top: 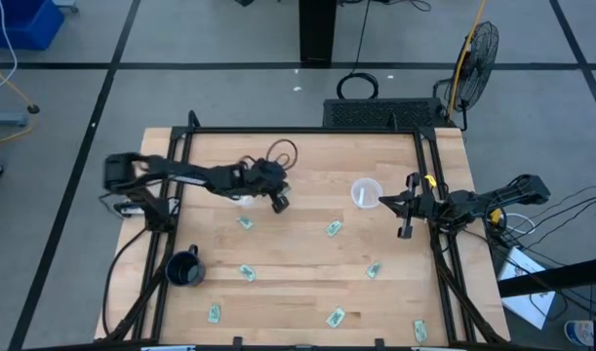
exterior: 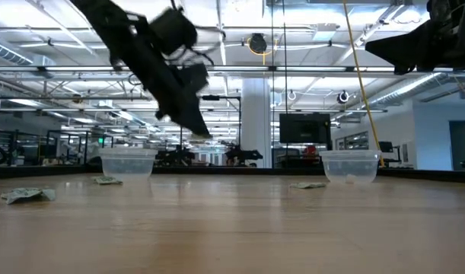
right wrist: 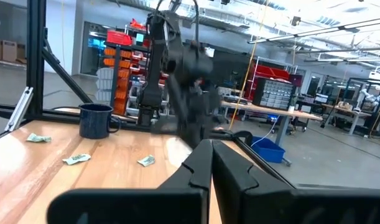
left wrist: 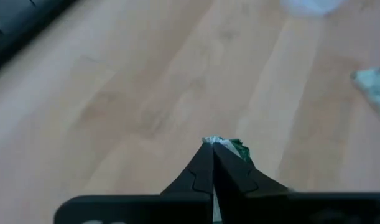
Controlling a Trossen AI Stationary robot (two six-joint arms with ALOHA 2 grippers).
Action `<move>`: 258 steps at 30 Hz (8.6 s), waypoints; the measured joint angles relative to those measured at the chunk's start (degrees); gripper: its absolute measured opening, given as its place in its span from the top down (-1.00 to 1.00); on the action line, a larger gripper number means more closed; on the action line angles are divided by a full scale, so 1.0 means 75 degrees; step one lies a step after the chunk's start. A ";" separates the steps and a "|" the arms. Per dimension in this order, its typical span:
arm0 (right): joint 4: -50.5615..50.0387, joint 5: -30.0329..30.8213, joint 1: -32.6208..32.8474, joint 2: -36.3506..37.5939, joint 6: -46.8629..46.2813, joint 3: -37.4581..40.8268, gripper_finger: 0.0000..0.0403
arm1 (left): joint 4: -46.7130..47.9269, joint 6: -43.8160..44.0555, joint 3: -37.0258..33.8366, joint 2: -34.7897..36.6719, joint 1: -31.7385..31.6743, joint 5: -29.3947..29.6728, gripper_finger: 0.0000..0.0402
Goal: Pick and place Stevia / Truvia into bins
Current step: Put the truvia packet into the left transparent container, then put the stevia packet into the right transparent container, then put the stevia packet into the left transparent container
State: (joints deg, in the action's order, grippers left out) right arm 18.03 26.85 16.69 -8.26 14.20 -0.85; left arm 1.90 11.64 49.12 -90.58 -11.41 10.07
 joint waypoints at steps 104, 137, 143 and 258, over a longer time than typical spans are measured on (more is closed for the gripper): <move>-0.0487 -0.1794 -0.0287 -1.0919 -0.2934 -0.4609 0.34 | 0.2191 0.0203 -0.0172 0.2866 0.0094 0.0854 0.52; -0.0145 -0.1925 -0.0905 -1.1828 -0.2784 -0.4619 0.98 | 0.2193 0.0227 -0.0178 0.2861 0.0094 0.0842 0.52; -0.0040 -0.1969 -0.0719 -1.1375 -0.2470 -0.4585 1.00 | 0.2196 0.0225 -0.0178 0.2861 0.0094 0.0842 0.52; 0.0191 -0.1620 -0.2202 -0.6833 -0.3191 -0.2770 0.59 | 0.3287 0.1399 -0.0181 0.2548 0.2480 -0.0935 0.52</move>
State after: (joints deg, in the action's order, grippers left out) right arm 19.46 14.70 0.17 -59.51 -9.74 -21.63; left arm 26.56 22.14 47.76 -71.47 7.19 3.06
